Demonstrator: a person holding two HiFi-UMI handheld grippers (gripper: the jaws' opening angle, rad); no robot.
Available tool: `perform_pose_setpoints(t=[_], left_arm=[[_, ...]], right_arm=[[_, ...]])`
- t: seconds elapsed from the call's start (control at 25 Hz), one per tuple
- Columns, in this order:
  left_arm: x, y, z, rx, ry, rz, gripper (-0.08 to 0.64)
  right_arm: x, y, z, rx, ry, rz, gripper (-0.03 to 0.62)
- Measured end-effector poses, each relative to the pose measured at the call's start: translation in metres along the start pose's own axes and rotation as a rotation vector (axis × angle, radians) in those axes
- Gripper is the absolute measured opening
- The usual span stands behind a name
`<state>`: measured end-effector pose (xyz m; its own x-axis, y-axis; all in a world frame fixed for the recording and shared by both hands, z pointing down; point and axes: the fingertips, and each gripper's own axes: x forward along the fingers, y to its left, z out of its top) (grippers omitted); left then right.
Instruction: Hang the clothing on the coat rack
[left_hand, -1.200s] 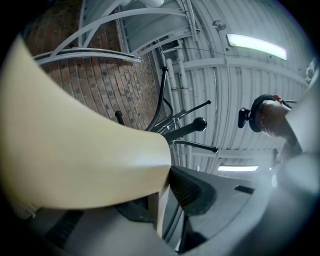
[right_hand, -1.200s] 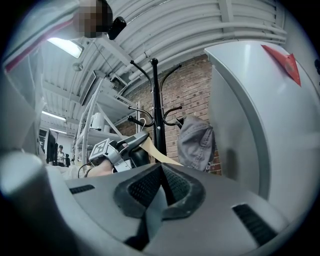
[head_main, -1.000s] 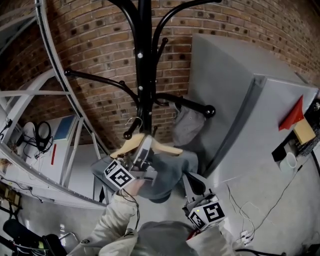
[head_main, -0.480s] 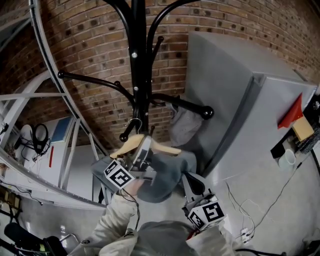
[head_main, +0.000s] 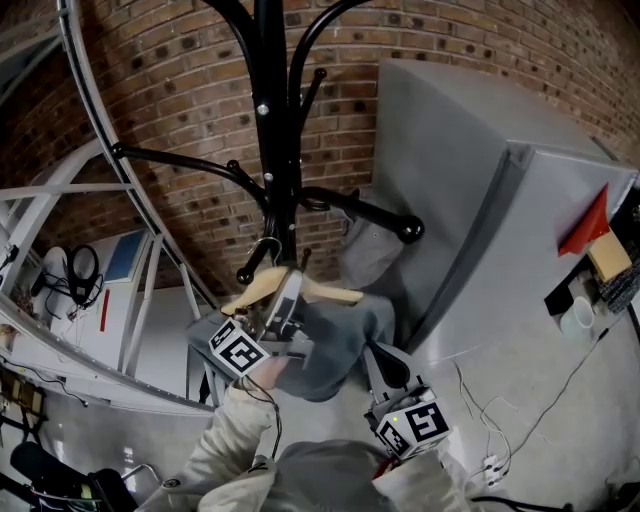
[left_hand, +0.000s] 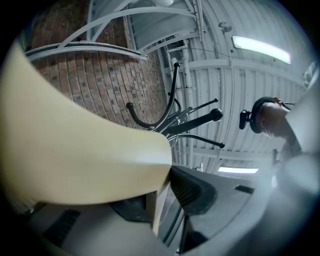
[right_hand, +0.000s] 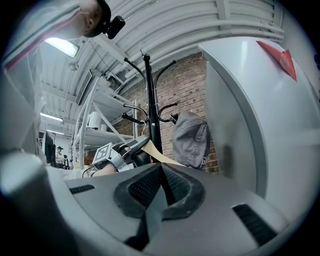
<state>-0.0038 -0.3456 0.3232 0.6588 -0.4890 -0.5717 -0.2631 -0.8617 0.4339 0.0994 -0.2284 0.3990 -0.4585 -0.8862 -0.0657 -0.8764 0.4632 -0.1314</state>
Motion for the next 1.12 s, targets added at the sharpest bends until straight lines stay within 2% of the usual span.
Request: perform_pose_setpoints(t=[0.6,1.12], left_arm=[[-0.009,0.003,-0.008,0.001,-0.029,0.092,0.135],[-0.036,0.011,-0.022,0.013,0.008,0.175,0.141]], right_arm=[[-0.018,-0.009,0.001,0.008,0.006,0.026,0.023],[-0.016,0.0,-0.005,0.025,0.022,0.075,0.023]])
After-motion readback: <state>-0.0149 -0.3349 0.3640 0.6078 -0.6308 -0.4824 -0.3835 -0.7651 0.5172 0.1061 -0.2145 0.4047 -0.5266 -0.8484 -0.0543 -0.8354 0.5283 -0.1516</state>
